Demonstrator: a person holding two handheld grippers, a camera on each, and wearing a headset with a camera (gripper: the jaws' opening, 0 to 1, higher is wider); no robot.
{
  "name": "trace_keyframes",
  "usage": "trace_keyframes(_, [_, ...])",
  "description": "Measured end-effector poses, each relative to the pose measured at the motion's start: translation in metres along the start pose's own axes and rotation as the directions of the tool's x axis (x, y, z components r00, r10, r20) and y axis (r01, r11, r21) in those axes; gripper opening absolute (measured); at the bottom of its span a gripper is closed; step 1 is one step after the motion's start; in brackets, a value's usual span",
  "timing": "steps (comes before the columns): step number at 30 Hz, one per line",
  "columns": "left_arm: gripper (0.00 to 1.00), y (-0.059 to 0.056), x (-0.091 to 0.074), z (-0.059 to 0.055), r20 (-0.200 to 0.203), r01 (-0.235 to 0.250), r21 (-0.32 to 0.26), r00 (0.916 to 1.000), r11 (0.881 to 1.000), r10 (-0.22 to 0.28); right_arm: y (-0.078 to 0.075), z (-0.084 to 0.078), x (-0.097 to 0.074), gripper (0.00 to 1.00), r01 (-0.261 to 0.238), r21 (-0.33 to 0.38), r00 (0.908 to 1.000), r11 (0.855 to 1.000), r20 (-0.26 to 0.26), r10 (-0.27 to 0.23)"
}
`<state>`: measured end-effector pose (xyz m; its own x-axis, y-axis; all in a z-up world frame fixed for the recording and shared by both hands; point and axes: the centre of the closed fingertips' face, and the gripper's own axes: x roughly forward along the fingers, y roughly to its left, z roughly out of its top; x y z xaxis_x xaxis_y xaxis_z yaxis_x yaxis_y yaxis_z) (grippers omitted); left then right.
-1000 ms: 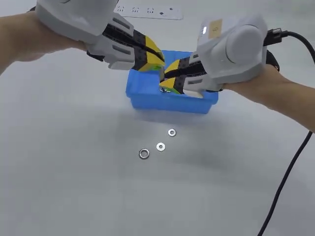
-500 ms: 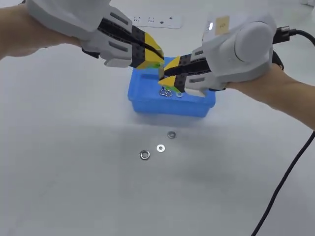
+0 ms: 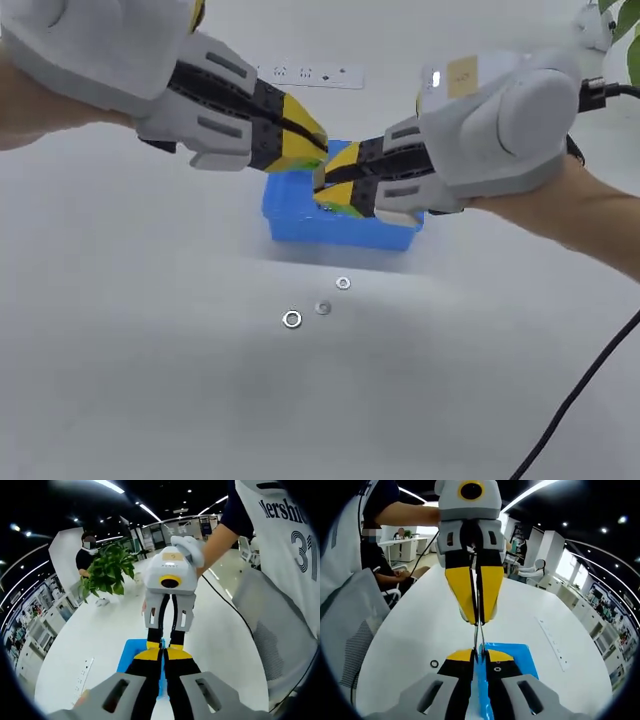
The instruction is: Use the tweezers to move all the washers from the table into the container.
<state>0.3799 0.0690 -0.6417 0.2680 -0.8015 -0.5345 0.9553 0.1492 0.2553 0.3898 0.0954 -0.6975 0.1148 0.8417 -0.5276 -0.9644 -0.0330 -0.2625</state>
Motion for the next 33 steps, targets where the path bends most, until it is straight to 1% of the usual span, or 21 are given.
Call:
trace_keyframes(1, [0.05,-0.005,-0.001,0.000,0.000,0.002,-0.007,1.0000,1.000,-0.002,0.005,0.000,0.000,0.10,-0.006,0.000,1.0000,1.000,-0.005,0.006])
trace_keyframes(2, [0.05,-0.007,-0.001,0.000,-0.001,0.001,-0.007,1.0000,1.000,-0.001,0.009,0.000,0.000,0.10,-0.010,-0.001,0.9999,1.000,-0.010,0.010])
trace_keyframes(3, [0.05,-0.014,-0.002,-0.001,-0.007,0.005,-0.008,1.0000,1.000,-0.005,0.013,0.000,0.000,0.10,-0.015,-0.004,0.9998,1.000,-0.014,0.015])
trace_keyframes(4, [0.05,-0.018,-0.003,0.000,-0.007,0.007,-0.009,1.0000,1.000,-0.007,0.018,0.001,0.000,0.10,-0.018,-0.007,0.9998,1.000,-0.012,0.018])
trace_keyframes(6, [0.05,-0.028,-0.005,0.000,-0.002,0.010,-0.022,1.0000,1.000,-0.010,0.030,0.002,0.000,0.10,-0.032,0.012,0.9995,0.999,-0.003,0.032])
trace_keyframes(7, [0.05,-0.030,-0.006,-0.004,-0.001,0.010,-0.030,1.0000,1.000,-0.010,0.036,0.001,0.001,0.11,-0.035,0.011,0.9994,0.999,-0.004,0.035])
trace_keyframes(8, [0.05,-0.033,-0.007,-0.005,0.000,0.010,-0.039,0.9999,0.999,-0.010,0.040,0.001,0.001,0.11,-0.038,0.011,0.9993,0.999,-0.004,0.038])
trace_keyframes(9, [0.05,-0.039,-0.007,-0.007,-0.001,0.013,-0.046,0.9999,0.999,-0.013,0.044,0.000,0.002,0.11,-0.040,0.012,0.9992,0.999,-0.007,0.040])
trace_keyframes(11, [0.06,-0.045,-0.007,-0.008,-0.002,0.012,-0.046,0.9999,0.999,-0.012,0.051,-0.003,0.004,0.11,-0.026,0.002,0.9992,1.000,-0.029,0.026])
trace_keyframes(12, [0.05,-0.047,-0.008,-0.009,0.003,0.011,-0.056,0.9999,0.998,-0.011,0.055,-0.004,0.006,0.11,-0.025,0.006,0.9993,1.000,-0.028,0.025])
trace_keyframes(14, [0.05,-0.052,-0.010,-0.008,0.019,0.009,-0.072,0.9998,0.997,-0.007,0.061,-0.003,0.008,0.12,-0.030,0.026,0.9994,0.999,-0.015,0.030])
trace_keyframes(17, [0.06,-0.058,-0.011,-0.011,0.009,0.016,-0.078,0.9998,0.997,-0.015,0.067,-0.004,0.011,0.13,-0.037,0.035,0.9992,0.999,-0.015,0.037])
trace_keyframes(23, [0.06,-0.068,-0.011,-0.017,0.015,0.022,-0.102,0.9997,0.995,-0.020,0.072,0.001,0.015,0.14,-0.051,0.063,0.9987,0.997,0.010,0.050])
trace_keyframes(27, [0.06,-0.070,-0.012,-0.018,0.018,0.022,-0.112,0.9996,0.993,-0.020,0.075,0.000,0.017,0.14,-0.067,0.059,0.9977,0.996,0.006,0.067])
trace_keyframes(30, [0.05,-0.071,-0.011,-0.019,0.026,0.022,-0.121,0.9995,0.992,-0.019,0.079,0.002,0.017,0.11,-0.080,0.077,0.9968,0.994,0.016,0.079])
trace_keyframes(31, [0.05,-0.072,-0.011,-0.018,0.028,0.024,-0.125,0.9994,0.992,-0.021,0.080,0.001,0.018,0.11,-0.078,0.077,0.9970,0.994,0.012,0.077])
trace_keyframes(33, [0.06,-0.074,-0.011,-0.021,0.028,0.024,-0.133,0.9994,0.991,-0.020,0.083,0.000,0.019,0.11,-0.081,0.070,0.9967,0.994,0.004,0.081])
